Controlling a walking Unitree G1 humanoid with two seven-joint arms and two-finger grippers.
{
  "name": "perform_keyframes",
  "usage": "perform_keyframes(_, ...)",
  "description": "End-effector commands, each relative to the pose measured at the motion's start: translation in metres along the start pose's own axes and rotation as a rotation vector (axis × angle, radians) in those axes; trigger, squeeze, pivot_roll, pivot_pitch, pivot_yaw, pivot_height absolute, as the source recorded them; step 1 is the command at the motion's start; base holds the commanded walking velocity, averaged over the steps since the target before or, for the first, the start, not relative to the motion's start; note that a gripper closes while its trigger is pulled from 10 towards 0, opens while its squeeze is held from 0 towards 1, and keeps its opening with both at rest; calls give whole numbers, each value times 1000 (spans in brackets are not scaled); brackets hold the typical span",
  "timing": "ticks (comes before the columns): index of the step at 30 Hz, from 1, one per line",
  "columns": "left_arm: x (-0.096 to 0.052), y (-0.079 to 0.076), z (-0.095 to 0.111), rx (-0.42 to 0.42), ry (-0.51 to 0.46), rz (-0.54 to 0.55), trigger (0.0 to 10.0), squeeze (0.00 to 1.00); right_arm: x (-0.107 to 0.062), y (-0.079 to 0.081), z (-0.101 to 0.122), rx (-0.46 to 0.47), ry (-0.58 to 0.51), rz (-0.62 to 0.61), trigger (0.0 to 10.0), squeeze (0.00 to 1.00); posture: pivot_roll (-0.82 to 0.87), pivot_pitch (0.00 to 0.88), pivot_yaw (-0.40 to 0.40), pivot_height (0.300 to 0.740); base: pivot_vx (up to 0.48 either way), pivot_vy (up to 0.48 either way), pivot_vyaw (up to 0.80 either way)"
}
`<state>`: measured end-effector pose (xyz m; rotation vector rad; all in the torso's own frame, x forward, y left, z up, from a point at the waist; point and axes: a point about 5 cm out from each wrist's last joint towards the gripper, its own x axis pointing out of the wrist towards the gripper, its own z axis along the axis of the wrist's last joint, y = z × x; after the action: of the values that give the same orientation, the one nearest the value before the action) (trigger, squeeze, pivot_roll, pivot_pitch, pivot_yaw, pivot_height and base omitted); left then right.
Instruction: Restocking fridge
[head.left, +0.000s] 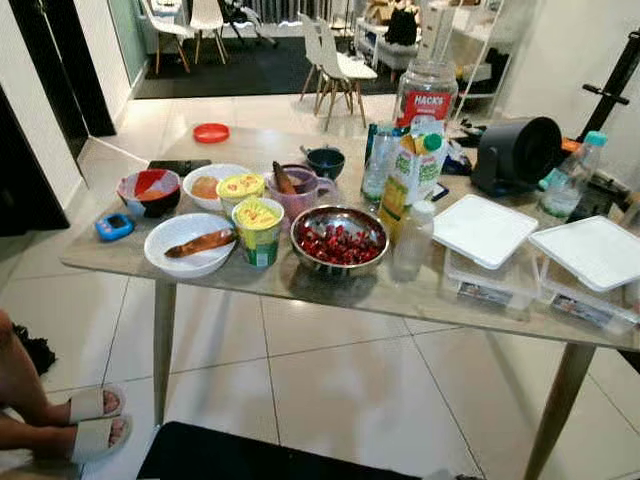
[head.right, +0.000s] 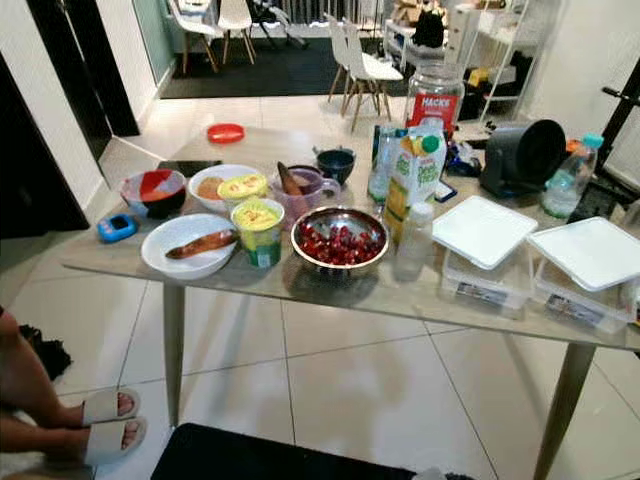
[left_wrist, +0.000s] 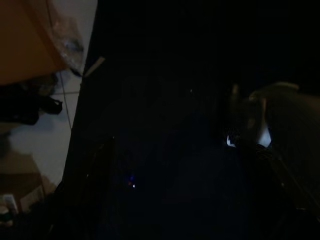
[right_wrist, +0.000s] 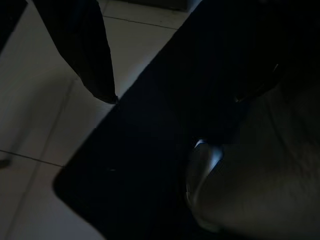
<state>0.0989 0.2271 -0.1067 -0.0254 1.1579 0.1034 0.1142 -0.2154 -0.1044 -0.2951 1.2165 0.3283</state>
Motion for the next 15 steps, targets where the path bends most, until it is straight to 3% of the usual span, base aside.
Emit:
perform_keyframes(1, -1, 2, -6, 4, 23, 7, 10000, 0, 1, 6, 2, 7, -5, 20, 10000, 0, -42, 1, -12, 740, 0, 319, 0)
perform_keyframes(5, -1, 1, -6, 7, 23, 6, 10000, 0, 1, 6, 2, 7, -4, 21, 10000, 0, -43, 3, -12, 740, 0, 322, 0)
perform_keyframes(15, -1, 0, -7, 1, 21, 4, 10000, 0, 2, 6, 1, 11, 0, 26, 10000, 0, -44, 1, -13, 740, 0, 0, 0)
